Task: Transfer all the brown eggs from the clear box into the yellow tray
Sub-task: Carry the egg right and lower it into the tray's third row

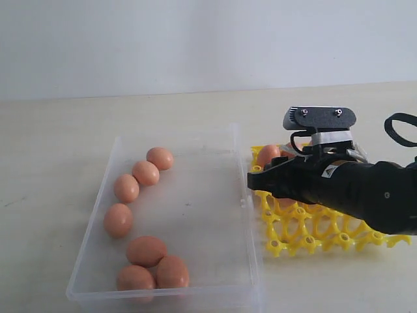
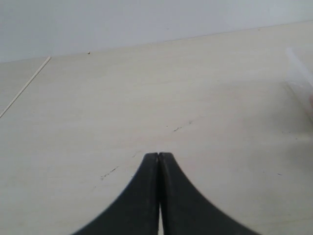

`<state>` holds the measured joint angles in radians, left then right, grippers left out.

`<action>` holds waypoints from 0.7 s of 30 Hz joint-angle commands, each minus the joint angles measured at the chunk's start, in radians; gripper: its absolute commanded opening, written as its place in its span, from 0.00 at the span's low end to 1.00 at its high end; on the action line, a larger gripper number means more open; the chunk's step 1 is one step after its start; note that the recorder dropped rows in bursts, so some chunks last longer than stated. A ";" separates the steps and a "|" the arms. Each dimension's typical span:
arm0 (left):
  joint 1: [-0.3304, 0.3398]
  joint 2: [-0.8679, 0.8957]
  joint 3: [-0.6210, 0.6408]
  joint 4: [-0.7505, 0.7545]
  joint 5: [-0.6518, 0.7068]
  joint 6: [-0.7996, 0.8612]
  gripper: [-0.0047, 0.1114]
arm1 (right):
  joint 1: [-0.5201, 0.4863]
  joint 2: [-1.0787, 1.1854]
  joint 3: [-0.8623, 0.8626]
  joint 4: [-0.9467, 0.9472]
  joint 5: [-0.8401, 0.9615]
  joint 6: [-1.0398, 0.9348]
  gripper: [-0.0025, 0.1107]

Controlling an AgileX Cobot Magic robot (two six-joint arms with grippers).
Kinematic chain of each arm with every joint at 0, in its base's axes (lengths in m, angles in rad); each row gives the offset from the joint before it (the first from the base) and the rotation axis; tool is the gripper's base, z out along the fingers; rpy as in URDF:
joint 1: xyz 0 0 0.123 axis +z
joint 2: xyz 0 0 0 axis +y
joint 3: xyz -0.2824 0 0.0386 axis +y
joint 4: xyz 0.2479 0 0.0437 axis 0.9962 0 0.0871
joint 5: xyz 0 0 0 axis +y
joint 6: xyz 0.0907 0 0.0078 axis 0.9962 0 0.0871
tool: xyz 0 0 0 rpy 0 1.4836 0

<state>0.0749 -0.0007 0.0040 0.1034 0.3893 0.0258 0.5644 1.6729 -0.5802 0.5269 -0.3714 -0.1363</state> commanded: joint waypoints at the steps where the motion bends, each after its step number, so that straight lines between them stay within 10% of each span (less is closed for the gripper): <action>1: -0.005 0.001 -0.004 0.000 -0.009 -0.003 0.04 | -0.003 0.001 0.004 -0.015 -0.022 0.014 0.02; 10: -0.005 0.001 -0.004 0.000 -0.009 -0.003 0.04 | -0.003 0.032 0.004 -0.015 -0.024 0.044 0.03; 21: -0.005 0.001 -0.004 0.000 -0.009 -0.006 0.04 | -0.003 0.039 0.004 -0.015 -0.074 0.030 0.35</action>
<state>0.0749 -0.0007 0.0040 0.1034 0.3893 0.0258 0.5644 1.7133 -0.5802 0.5213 -0.4157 -0.0990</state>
